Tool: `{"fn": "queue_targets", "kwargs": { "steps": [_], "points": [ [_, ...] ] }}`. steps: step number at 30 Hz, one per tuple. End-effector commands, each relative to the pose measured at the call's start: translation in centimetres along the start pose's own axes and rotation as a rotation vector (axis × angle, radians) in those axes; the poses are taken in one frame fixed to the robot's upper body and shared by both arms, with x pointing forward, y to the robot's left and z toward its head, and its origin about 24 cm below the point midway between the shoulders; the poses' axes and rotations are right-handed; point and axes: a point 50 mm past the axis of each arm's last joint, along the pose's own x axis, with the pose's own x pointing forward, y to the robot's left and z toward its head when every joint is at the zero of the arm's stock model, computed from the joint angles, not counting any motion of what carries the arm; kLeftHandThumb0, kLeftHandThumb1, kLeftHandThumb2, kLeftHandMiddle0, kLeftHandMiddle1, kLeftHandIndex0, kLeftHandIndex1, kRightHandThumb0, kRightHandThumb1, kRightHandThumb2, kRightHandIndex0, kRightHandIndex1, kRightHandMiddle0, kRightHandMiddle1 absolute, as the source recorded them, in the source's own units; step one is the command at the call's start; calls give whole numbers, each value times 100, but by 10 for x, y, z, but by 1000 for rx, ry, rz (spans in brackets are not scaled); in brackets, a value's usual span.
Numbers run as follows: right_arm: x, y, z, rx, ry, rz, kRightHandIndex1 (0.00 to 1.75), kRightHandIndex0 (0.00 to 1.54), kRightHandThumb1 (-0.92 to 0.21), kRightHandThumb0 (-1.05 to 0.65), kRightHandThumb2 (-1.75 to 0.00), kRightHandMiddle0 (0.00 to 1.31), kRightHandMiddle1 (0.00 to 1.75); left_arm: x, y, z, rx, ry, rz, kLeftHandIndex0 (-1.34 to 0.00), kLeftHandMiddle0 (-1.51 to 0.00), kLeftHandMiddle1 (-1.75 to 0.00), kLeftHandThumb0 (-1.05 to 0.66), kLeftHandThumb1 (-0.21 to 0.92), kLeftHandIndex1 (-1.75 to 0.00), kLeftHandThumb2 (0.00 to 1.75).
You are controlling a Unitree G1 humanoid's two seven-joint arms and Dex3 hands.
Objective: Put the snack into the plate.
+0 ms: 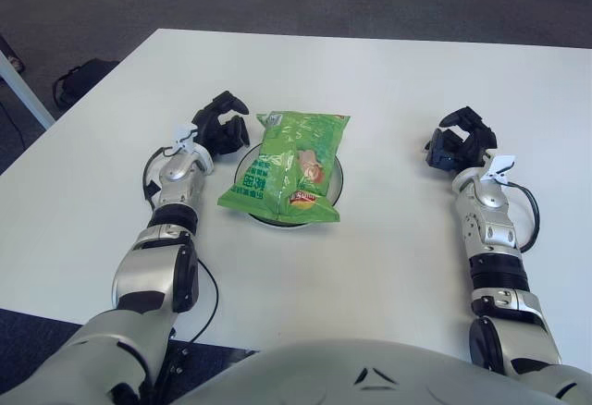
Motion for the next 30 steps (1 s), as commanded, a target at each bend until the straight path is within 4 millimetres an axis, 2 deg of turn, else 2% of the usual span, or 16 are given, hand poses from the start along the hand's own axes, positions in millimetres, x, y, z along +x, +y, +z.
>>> {"fn": "queue_targets", "kwargs": {
  "steps": [1, 10, 30],
  "points": [
    [-23, 4, -36, 57, 125, -21, 163, 95, 10, -1, -174, 71, 175, -18, -5, -31, -68, 120, 18, -47, -94, -175, -42, 50, -175, 108],
    [-35, 4, -44, 39, 114, 63, 160, 97, 11, 0, -175, 71, 175, -19, -6, -31, -70, 117, 6, -47, -93, -175, -42, 50, -175, 108],
    [-34, 1, -51, -21, 146, 137, 163, 95, 10, 0, -175, 71, 175, -21, -10, -32, -51, 115, -1, -47, -95, -175, -43, 50, -175, 109]
  ]
}}
